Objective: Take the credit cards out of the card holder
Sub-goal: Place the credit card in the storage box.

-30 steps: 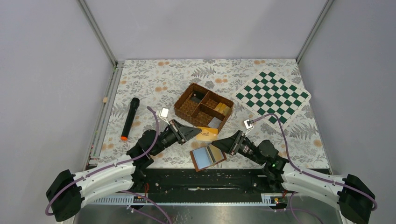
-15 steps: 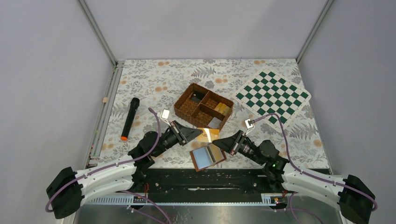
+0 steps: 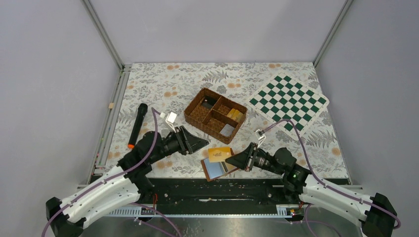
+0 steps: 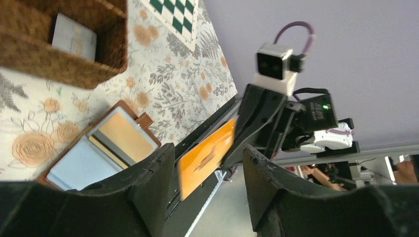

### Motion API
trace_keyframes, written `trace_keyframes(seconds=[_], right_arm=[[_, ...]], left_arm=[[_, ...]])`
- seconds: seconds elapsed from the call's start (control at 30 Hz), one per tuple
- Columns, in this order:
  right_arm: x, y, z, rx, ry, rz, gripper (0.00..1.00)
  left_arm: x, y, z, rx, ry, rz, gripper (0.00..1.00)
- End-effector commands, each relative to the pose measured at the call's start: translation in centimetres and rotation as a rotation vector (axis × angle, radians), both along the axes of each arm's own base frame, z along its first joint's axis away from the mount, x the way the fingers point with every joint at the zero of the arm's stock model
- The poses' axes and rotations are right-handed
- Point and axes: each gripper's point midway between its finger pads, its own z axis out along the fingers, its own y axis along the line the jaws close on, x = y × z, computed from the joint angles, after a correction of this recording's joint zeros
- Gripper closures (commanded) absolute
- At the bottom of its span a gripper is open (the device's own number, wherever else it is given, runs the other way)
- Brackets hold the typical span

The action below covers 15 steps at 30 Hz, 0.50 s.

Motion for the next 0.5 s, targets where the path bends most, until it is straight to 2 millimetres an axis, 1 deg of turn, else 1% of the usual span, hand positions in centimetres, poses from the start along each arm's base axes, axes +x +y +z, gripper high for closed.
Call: trace_keyframes(seconds=[0.0,0.1,0.13,0.2,0.3,0.37,0.4,0.47], right_arm=[[-3.6,0.8,0.7,-0.043,-0.066,0.239,1.00],[-5.2,1.1,1.3,-0.027,-0.091,0.348,1.00],[-5.5,1.2,1.6,-0.022,-0.095,0.371,1.00],[-5.9,1.4,1.9,-0.025,-0.097,0.408,1.00],[-6.1,1.7,2.2,-0.019,-0.093,0.430,1.00],[-6.1,1.8,2.3,-0.015,-0.095,0.432,1.00],[-6.0,1.9,2.4,-0.015,-0.095,0.431,1.00],[-5.9,2.0,2.4,-0.016,-0.094,0.433,1.00]], left_arm=[[-2.5,1.2,1.8,0.198,-0.126,-0.166,0.47],[-4.7,0.1,1.9,0.220,-0.138,-0.353,0.46],[-5.5,-0.3,1.6,0.226,-0.122,-0.424,0.47],[-6.4,-1.2,0.9,0.222,-0.077,-0.518,0.50],[-7.4,-2.2,1.1,0.159,-0.052,-0.595,0.53],[-7.8,-2.4,1.1,0.137,-0.041,-0.618,0.55],[-7.9,-2.4,1.0,0.136,-0.035,-0.627,0.55],[-8.0,-2.5,0.4,0.146,0.000,-0.639,0.60]])
